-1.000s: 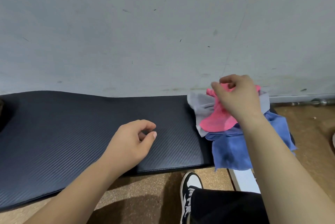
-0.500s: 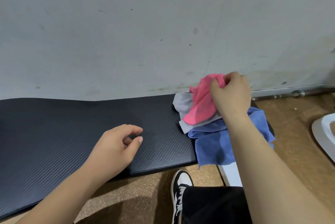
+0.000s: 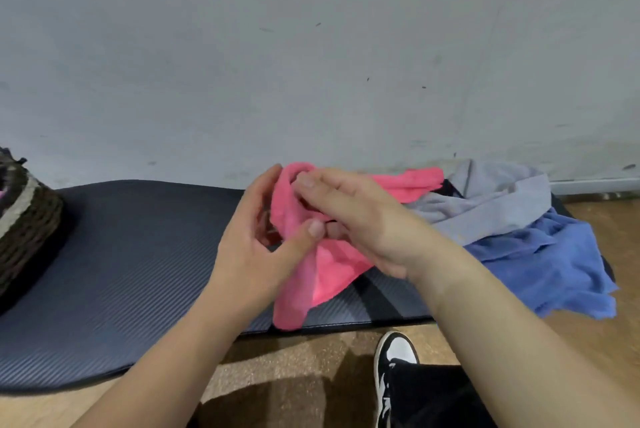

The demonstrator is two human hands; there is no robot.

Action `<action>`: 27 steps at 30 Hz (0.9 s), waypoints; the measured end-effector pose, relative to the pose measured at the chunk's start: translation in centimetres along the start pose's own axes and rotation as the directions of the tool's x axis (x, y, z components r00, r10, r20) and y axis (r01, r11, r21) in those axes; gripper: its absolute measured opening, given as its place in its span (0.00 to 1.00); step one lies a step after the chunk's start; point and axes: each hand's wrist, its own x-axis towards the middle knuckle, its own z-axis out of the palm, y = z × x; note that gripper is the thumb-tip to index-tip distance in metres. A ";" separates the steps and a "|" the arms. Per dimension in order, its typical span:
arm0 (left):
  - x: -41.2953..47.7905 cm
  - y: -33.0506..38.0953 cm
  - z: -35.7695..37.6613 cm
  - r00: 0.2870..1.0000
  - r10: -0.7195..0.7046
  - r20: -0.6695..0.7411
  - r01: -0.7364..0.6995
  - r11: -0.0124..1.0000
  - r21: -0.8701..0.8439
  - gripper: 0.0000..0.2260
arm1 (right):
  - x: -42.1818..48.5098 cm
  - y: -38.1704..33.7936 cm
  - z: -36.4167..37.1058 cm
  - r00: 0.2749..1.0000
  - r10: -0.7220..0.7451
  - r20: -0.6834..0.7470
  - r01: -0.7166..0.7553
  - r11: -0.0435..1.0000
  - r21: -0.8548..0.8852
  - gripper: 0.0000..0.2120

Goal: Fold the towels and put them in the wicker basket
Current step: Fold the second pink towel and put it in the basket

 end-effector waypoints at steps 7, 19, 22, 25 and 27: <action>0.7 -1.0 -4.1 0.974 -0.195 -0.112 0.200 0.979 0.031 0.16 | 2.9 2.5 0.0 0.997 -0.008 -0.082 -0.013 0.967 -0.255 0.05; 0.8 -0.9 -11.3 0.966 -0.251 0.055 0.257 0.955 -0.147 0.08 | 5.6 4.0 0.4 0.995 -0.078 0.056 0.095 0.882 -0.462 0.08; 0.9 -1.3 -13.7 0.947 -0.306 0.097 0.315 0.943 -0.104 0.12 | 5.7 3.7 0.4 0.993 -0.120 -0.025 0.101 0.917 -0.385 0.08; 1.0 -1.8 -14.3 0.942 -0.334 0.030 0.333 0.942 0.039 0.12 | 5.5 3.7 0.9 0.995 -0.100 -0.010 0.087 0.907 -0.413 0.13; 0.9 -1.8 -14.2 0.938 -0.345 0.027 0.340 0.934 0.113 0.14 | 5.4 3.7 1.1 0.998 -0.060 -0.014 0.047 0.896 -0.442 0.18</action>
